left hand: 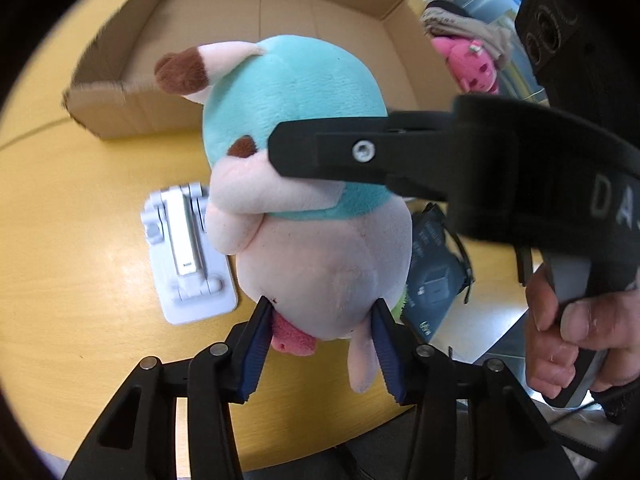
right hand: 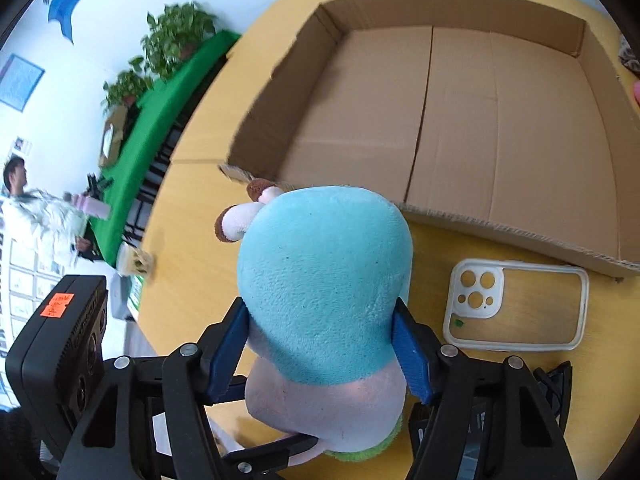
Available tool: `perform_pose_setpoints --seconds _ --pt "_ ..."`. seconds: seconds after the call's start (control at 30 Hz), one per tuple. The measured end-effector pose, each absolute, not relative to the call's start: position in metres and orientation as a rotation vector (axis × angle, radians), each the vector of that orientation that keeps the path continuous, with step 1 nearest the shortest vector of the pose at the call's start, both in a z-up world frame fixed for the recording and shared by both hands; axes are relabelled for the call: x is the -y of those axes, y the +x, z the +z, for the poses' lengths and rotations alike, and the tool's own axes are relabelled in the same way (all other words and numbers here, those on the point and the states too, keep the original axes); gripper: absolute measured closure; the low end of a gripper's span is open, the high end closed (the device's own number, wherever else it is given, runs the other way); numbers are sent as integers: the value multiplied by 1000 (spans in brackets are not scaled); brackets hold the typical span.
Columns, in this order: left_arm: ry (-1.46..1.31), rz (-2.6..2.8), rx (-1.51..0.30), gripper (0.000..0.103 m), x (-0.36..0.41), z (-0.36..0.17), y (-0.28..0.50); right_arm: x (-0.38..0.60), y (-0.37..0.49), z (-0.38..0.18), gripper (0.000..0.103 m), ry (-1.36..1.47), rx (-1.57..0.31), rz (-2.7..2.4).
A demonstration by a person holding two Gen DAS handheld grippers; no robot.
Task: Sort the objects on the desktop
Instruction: 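Carry the plush pig in the left gripper over the cardboard box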
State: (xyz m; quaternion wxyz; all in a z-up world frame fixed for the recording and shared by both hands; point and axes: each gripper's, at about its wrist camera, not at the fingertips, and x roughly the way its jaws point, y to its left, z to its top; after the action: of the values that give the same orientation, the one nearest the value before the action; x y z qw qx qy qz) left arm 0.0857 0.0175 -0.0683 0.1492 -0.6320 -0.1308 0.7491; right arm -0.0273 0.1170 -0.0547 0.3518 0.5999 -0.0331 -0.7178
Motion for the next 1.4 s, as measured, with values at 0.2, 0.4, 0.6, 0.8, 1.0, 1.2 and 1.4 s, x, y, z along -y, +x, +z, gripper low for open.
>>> perform_pose_setpoints --seconds 0.2,0.4,0.6,0.8,1.0,1.2,1.4 --pt "-1712 2235 345 56 -8 -24 76 -115 -41 -9 30 1456 119 -1925" --pt "-1589 2332 329 56 6 21 60 -107 -63 38 31 1344 113 -1987" --pt "-1475 2409 335 56 23 63 45 -99 -88 83 31 1231 108 -2028" --pt "-1439 2433 334 56 36 81 37 -97 -101 104 31 1175 130 -2051" --pt "-1462 2415 352 57 18 75 18 -93 -115 101 31 1193 137 -2044" --pt "-1479 2404 370 57 6 56 -11 -89 -131 91 31 1217 142 -2033" --pt "-1503 2395 394 57 10 42 -39 -82 -147 80 31 1239 135 -2013"
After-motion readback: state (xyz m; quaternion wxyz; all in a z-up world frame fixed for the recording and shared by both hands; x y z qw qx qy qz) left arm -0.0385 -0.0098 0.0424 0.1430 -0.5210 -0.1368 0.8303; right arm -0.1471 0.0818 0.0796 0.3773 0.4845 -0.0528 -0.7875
